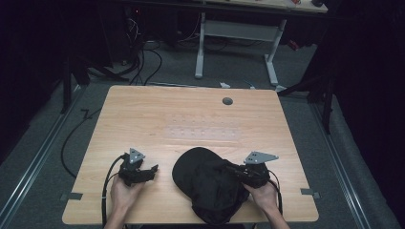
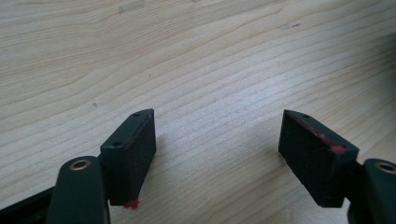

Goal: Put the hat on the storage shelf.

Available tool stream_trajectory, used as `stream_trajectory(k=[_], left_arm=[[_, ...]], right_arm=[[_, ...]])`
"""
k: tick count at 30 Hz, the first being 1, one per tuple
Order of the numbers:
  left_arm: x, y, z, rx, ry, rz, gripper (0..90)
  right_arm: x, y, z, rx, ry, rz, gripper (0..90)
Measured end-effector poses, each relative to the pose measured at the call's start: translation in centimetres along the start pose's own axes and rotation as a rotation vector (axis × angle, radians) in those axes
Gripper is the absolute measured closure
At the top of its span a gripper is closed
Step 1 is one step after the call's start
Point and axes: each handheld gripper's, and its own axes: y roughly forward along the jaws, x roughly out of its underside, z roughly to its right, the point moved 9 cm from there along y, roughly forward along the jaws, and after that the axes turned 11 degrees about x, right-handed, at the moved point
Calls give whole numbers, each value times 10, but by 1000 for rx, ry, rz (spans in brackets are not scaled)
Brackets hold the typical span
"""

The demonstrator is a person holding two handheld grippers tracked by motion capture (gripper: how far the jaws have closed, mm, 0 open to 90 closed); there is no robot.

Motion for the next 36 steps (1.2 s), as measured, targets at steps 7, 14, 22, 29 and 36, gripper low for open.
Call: stream_trajectory(k=[7,14,22,29,36], left_arm=[[-9,-5,14,56,-22,0,254],[-21,-11,31,114,-28,3,241],[-35,-18,53,191,-44,4,211],[-47,-23,70,255,-60,-9,186],[-57,-21,90,313,-62,-42,161]], right_arm=[[-9,-8,3,22,-38,16,820],[-17,-13,7,37,-62,35,819],[-29,-22,12,57,-103,69,819],[-39,-25,14,62,-149,87,818],[-43,-21,7,41,-187,90,818]])
